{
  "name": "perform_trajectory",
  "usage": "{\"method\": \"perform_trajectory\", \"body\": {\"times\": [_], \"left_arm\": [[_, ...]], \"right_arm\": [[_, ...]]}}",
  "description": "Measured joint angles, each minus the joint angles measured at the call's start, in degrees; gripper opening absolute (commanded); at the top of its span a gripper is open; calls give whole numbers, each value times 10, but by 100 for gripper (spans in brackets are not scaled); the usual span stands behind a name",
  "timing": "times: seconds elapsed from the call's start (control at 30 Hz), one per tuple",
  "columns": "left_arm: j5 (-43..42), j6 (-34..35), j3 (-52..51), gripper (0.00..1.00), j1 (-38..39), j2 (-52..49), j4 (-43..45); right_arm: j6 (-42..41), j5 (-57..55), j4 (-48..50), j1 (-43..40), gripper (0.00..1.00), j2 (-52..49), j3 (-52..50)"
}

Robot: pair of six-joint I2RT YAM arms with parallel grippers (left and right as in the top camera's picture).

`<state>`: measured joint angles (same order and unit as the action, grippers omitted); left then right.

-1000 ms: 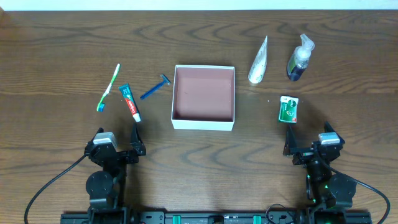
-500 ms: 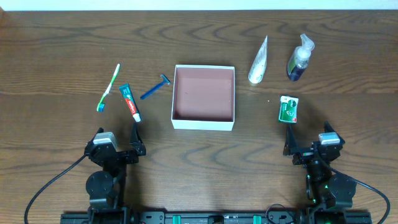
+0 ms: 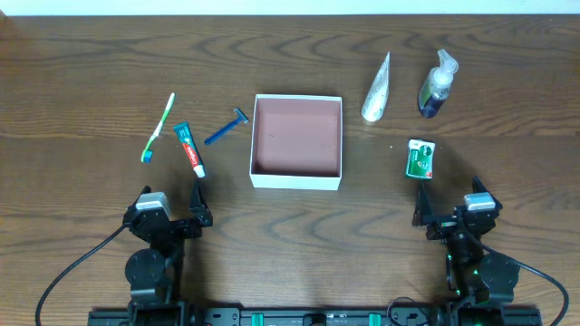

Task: Pack container

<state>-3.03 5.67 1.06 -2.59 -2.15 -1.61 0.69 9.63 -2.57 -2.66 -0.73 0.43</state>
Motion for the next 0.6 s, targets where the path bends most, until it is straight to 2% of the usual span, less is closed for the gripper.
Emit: {"method": "perform_trajectory", "body": {"times": [0.2, 0.33, 0.43, 0.6], "left_arm": [[0, 0, 0, 98, 0, 0, 0], [0, 0, 0, 98, 0, 0, 0], [0, 0, 0, 98, 0, 0, 0], [0, 0, 0, 98, 0, 0, -1]], "right_arm": [[0, 55, 43, 0, 99, 0, 1], [-5, 85, 39, 0, 99, -30, 30], [-7, 106, 15, 0, 99, -101, 103], [2, 168, -70, 0, 99, -298, 302]]}}
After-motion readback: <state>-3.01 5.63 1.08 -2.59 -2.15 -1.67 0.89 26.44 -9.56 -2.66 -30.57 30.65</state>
